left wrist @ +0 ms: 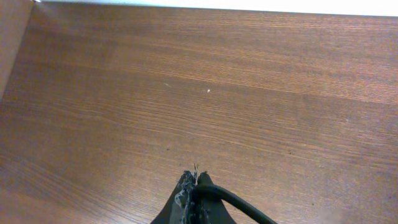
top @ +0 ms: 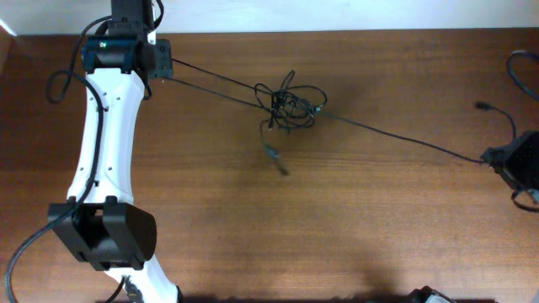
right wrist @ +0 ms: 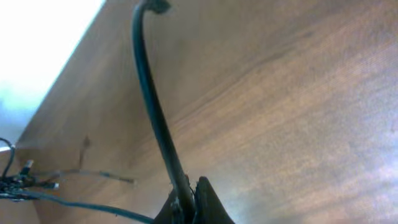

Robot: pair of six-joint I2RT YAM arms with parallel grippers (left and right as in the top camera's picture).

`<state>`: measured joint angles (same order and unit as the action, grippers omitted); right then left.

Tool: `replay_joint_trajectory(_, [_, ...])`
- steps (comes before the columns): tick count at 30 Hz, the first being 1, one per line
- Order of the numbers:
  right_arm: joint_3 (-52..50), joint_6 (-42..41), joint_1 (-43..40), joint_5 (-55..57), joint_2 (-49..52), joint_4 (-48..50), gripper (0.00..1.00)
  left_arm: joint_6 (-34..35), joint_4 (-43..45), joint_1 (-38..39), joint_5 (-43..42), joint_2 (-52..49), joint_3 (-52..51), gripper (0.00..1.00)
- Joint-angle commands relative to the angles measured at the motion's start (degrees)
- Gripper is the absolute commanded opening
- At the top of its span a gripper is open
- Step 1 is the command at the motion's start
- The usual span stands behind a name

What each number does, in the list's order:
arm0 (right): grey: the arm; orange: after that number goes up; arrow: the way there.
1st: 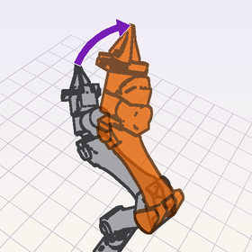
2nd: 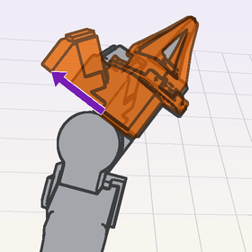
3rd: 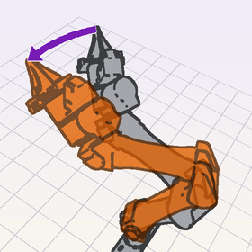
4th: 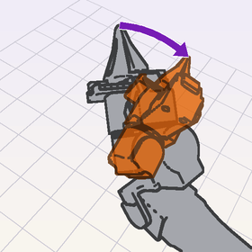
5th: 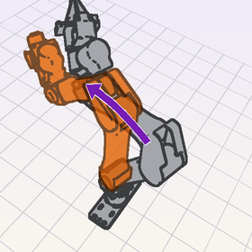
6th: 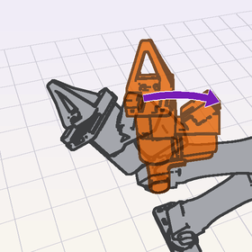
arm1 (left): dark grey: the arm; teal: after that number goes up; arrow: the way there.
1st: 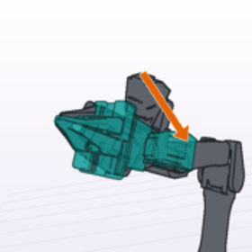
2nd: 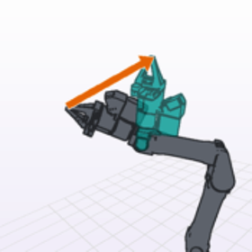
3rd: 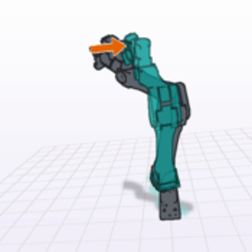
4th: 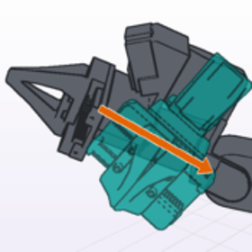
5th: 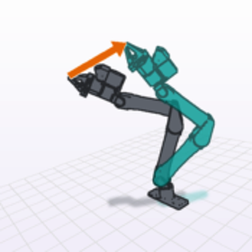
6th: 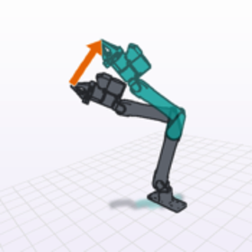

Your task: Untangle cables

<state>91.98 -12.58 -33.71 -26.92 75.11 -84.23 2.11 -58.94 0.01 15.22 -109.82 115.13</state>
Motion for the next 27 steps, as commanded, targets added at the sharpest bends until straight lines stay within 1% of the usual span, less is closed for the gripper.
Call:
replay_joint_trajectory(1, [1.33,6.69,0.22,6.51,4.85,-0.42,0.04,-0.5,0.94,-5.05,1.22,1.09,1.44,0.0])
replay_joint_trajectory(2, [1.33,6.8,1.6,6.08,5.73,-0.37,0.04,-0.63,0.42,-5.05,-5.4,1.09,1.44,0.0])
replay_joint_trajectory(4, [1.33,10.21,5.44,3.45,6.82,0.22,0.04,-0.79,-0.76,-5.05,-16.94,1.09,1.42,0.0])
replay_joint_trajectory(5, [1.33,12.85,9.11,1.57,7.02,0.81,0.04,-1.66,-1.38,-5.05,-23.15,1.09,1.42,0.0])
replay_joint_trajectory(6, [1.33,12.81,13.16,1.62,7.02,2.19,0.04,-2.4,-1.9,-5.05,-28.15,1.09,1.42,0.0])
replay_joint_trajectory(7, [1.33,12.76,15.5,1.62,7.02,3.28,0.05,-2.4,-2.75,-4.98,-30.88,1.09,1.42,0.0])
replay_joint_trajectory(9, [1.33,11.65,18.45,1.62,7.02,4.22,0.07,-2.4,-4.57,-4.33,-33.44,1.09,1.42,0.0])
replay_joint_trajectory(12, [1.31,9.07,20.74,1.6,7.15,5.18,0.11,-2.43,-7.69,-2.67,-33.48,1.09,1.42,0.01])
replay_joint_trajectory(13, [1.31,8.61,21.27,1.6,7.5,5.09,0.16,-3.56,-8.9,-1.53,-33.48,1.09,1.42,0.09])
replay_joint_trajectory(14, [1.29,8.48,21.84,1.62,7.96,4.79,0.35,-4.68,-9.6,-0.35,-33.48,1.09,1.38,0.25])
replay_joint_trajectory(15, [1.29,8.46,22.51,1.62,8.63,4.48,0.56,-5.99,-10.25,0.85,-33.48,1.09,1.38,0.46])
replay_joint_trajectory(16, [1.29,8.48,23.1,1.62,9.16,4.22,0.7,-7.1,-10.95,1.66,-33.44,1.09,1.38,0.63])
replay_joint_trajectory(17, [1.29,8.46,23.69,1.62,9.73,4.09,0.83,-8.31,-11.82,2.34,-33.46,1.09,1.38,0.76])
replay_joint_trajectory(18, [1.29,7.74,24.41,1.66,10.34,4.09,0.87,-9.35,-12.39,2.73,-33.46,1.09,1.38,0.82])
replay_joint_trajectory(19, [1.29,7.63,24.85,1.62,10.82,4.13,0.88,-11.21,-13.25,3.45,-33.46,1.07,1.38,0.9])
replay_joint_trajectory(21, [1.29,7.63,25.88,1.64,12.0,4.2,0.88,-12.98,-13.64,4.9,-33.51,1.07,1.16,0.97])
replay_joint_trajectory(22, [1.29,7.63,26.01,1.64,12.44,4.2,0.88,-13.62,-13.64,5.53,-33.55,0.96,1.16,0.97])
replay_joint_trajectory(24, [1.29,7.63,26.27,1.64,13.31,4.44,0.88,-14.8,-12.33,7.69,-33.99,0.35,1.16,0.95])
replay_joint_trajectory(25, [1.29,7.63,26.25,1.64,13.4,4.55,0.88,-15.23,-11.08,8.87,-35.01,-0.15,1.16,0.93])
replay_joint_trajectory(27, [1.29,7.63,26.27,1.64,13.4,4.74,0.88,-15.5,-7.26,12.74,-35.41,-2.69,1.16,0.83])
